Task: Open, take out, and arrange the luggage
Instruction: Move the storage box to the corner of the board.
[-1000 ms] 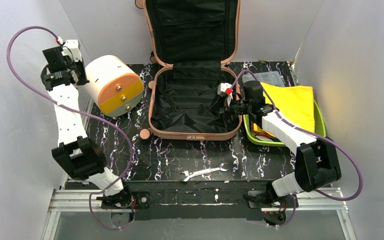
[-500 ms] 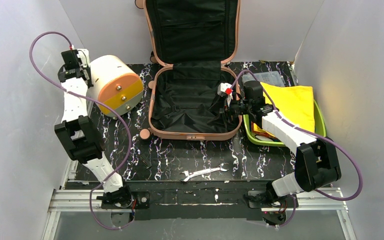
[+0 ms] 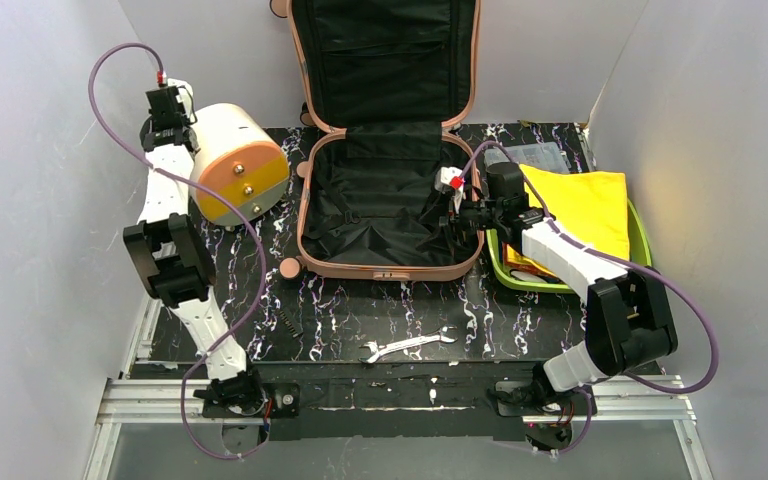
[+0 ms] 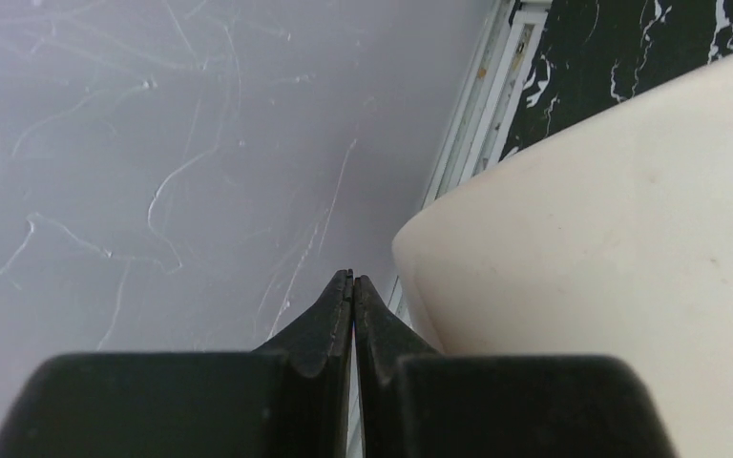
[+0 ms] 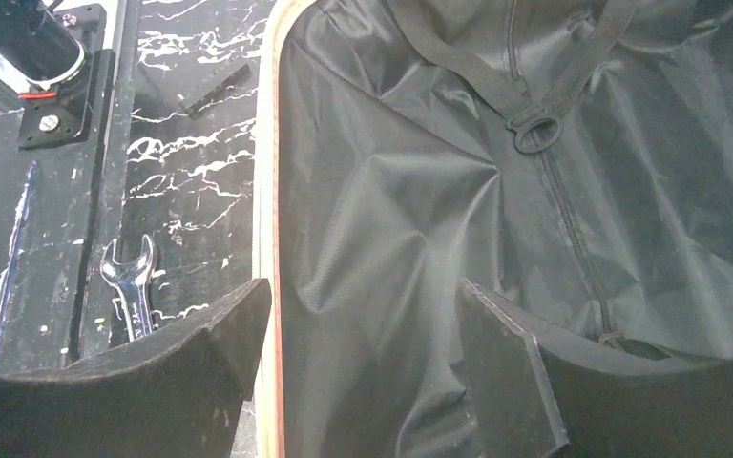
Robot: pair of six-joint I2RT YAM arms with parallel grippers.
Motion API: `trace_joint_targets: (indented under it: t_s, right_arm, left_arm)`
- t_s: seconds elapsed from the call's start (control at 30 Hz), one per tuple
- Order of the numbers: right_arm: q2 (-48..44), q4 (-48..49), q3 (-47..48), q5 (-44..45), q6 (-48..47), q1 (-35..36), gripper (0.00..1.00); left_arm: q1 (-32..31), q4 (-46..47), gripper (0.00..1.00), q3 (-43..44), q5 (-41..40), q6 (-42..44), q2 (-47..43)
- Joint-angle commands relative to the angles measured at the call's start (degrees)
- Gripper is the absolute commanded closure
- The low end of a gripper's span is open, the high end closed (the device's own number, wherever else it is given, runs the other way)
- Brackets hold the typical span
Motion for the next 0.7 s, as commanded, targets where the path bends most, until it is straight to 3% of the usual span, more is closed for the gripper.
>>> trace_joint_targets:
  t_s: [0.0, 0.2, 0.3, 0.5, 0.67]
  right_arm:
    - [1.51, -0.24, 0.42, -0.58, -1.35, -0.36, 0.21]
    - [2.57, -0.82, 0.77, -0.57, -1.77, -0.38, 0.21]
    - [2.34, -1.11, 0.78, -0.57, -1.96, -0.47, 0.21]
    - [2.17, -1.17, 0.77, -0.57, -2.15, -0.64, 0.21]
    - [1.97, -1.15, 0.69, -0.40, -2.15, -0.94, 0.21]
  left_arm:
    - [-2.79, 0.89, 1.00, 1.27, 1.15, -0.56, 4.44]
    - [-3.85, -0.45, 1.00, 5.75, -0.98, -2.22, 6.09]
    - [-3.14, -0.66, 1.00, 5.68, 1.10, -6.14, 1.84]
    - [-4.25, -0.11, 1.00, 3.16, 13.70, -10.93, -10.83]
    - [-9.12, 0.88, 1.00, 1.43, 27.03, -12.25, -14.04]
